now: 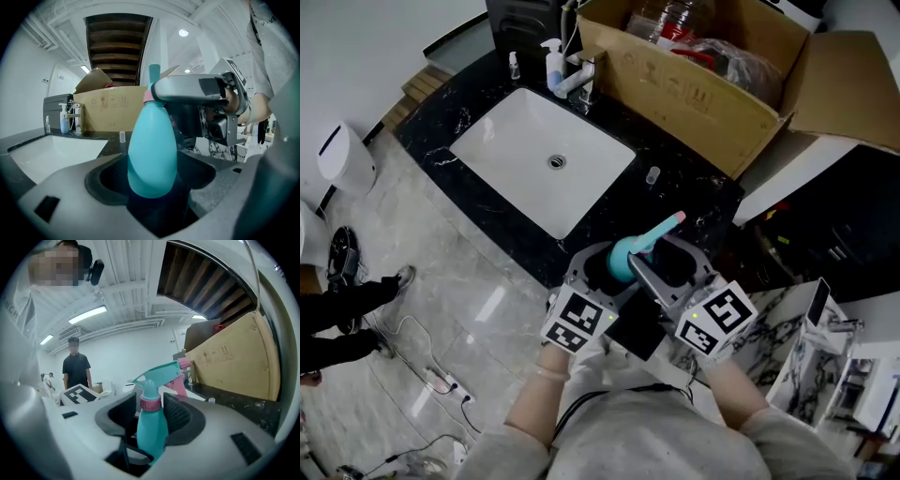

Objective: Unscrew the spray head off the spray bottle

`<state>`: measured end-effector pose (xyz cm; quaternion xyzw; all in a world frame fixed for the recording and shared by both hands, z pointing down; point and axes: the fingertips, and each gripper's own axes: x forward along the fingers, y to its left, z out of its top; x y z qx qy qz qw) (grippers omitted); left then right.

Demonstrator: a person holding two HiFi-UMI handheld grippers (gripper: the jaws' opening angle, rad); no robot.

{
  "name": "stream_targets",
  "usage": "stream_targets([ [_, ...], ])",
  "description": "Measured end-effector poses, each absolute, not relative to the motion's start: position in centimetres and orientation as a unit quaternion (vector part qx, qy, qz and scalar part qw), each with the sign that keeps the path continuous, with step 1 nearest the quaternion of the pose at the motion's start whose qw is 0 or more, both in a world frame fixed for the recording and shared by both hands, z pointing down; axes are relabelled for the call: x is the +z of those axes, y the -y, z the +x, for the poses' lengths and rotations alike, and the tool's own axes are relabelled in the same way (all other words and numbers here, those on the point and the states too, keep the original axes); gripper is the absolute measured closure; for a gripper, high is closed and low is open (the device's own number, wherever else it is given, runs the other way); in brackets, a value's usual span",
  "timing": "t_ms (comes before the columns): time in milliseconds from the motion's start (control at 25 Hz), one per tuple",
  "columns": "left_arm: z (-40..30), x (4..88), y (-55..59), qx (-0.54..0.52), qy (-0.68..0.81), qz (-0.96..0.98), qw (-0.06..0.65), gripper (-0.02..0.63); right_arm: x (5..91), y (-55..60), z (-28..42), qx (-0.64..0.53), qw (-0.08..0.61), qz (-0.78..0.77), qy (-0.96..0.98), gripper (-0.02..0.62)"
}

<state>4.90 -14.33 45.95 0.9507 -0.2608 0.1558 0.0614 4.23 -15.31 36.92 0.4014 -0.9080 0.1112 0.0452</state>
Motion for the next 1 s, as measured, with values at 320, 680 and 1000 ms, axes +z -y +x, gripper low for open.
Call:
stream_targets([
  [320, 5.1, 46.1, 14.3, 0.158, 0.262, 0.95, 0.064, 0.272, 35.9, 15.7, 4.1, 0.067, 0.051, 0.392, 0.916, 0.456],
  [680, 5.1, 46.3, 14.5, 0.159, 0.261, 0.95, 0.068, 0.272, 32.3, 15.8, 4.9, 0.071, -0.01, 0.376, 0.924, 0.459],
  [1000, 4.9, 46.7, 14.3, 0.16, 0.256, 0.95, 0.084, 0.272, 27.7, 15.6, 5.7, 0.07, -0.039, 0.368, 0.926, 0.459],
])
